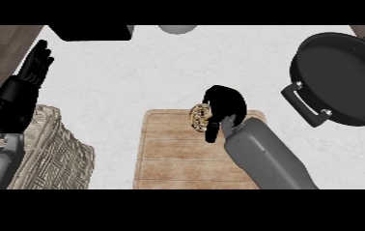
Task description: Pick the cupcake from the cutting board and place it in the pot
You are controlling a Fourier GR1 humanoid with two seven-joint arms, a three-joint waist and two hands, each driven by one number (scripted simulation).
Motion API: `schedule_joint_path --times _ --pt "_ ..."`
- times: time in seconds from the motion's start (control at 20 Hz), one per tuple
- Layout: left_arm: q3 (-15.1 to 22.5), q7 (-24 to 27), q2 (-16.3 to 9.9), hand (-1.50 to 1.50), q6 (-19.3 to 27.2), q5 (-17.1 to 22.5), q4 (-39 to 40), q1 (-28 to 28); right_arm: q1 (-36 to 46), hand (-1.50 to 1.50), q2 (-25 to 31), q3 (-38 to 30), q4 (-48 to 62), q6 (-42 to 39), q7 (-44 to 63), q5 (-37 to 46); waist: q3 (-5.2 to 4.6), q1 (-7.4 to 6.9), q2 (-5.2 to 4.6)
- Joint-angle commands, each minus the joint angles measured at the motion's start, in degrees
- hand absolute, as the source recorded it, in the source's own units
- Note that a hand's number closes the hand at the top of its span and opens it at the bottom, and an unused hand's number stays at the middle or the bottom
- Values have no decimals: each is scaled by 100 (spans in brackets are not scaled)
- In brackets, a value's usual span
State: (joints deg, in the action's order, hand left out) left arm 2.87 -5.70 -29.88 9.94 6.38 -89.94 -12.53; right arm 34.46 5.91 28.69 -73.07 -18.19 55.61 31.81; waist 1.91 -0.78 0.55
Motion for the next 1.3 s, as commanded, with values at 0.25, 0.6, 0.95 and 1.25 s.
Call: schedule_joint_path --times 0.25,0.6,0.95,1.25 --pt "172 -291 239 0 101 -119 545 806 723 150 803 -621 414 1055 479 1238 -202 -60 -78" --pt "89 -308 285 0 99 -139 505 785 1747 150 1518 -697 238 1282 881 2517 -210 -67 -37" --pt "66 -231 311 0 87 -218 380 1019 1953 150 1485 -1413 78 1868 1023 2834 -195 -89 -53" --pt "-42 -442 291 0 -39 -111 340 986 1803 150 1825 -1888 -242 2019 604 2880 -190 22 -45"
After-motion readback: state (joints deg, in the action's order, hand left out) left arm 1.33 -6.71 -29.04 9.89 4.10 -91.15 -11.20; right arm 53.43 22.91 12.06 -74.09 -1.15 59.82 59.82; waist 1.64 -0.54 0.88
